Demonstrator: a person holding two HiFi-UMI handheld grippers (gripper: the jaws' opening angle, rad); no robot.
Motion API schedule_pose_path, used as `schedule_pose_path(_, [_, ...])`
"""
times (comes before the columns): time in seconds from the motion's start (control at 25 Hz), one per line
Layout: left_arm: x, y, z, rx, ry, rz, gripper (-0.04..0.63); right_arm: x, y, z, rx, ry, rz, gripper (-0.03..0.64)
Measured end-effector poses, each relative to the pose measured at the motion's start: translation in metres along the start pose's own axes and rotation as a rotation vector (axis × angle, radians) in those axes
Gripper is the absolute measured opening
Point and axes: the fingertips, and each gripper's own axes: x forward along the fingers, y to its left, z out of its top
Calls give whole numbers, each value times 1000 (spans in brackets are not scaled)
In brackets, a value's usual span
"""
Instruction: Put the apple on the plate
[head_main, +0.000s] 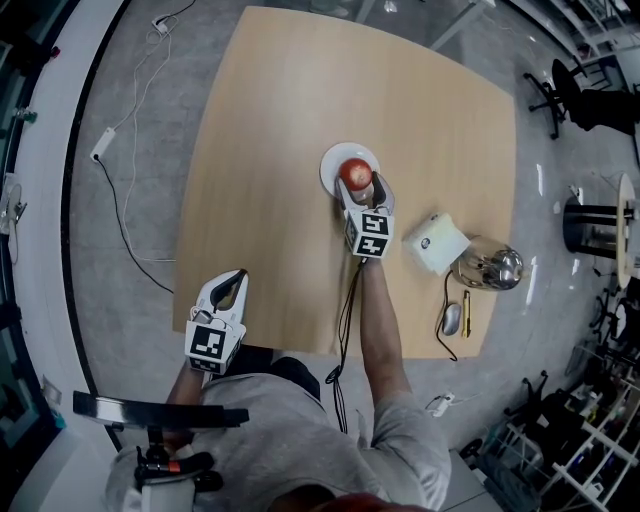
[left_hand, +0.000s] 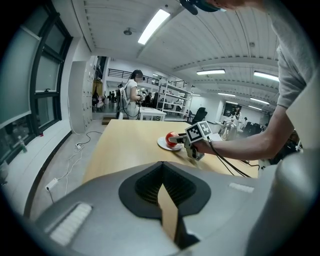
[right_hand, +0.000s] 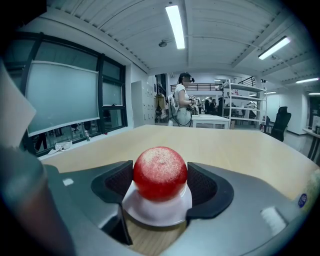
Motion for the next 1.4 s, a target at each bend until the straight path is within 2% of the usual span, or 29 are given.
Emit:
schedule_pose_path(0.56, [8, 3, -2, 16, -9, 2, 20, 11, -2, -10, 36, -5, -6, 365])
schedule_pose_path(0.96, [-4, -1, -1, 21, -30, -7, 20, -7, 0, 3, 39, -49, -20, 371])
schedule_pose_path(1.2, [-8, -1, -11, 30, -48, -16, 20, -16, 4, 7, 28, -71, -26, 356])
schedule_pose_path(1.4, [-33, -17, 3, 18, -72, -35, 20, -45, 10, 25, 25, -101, -26, 336])
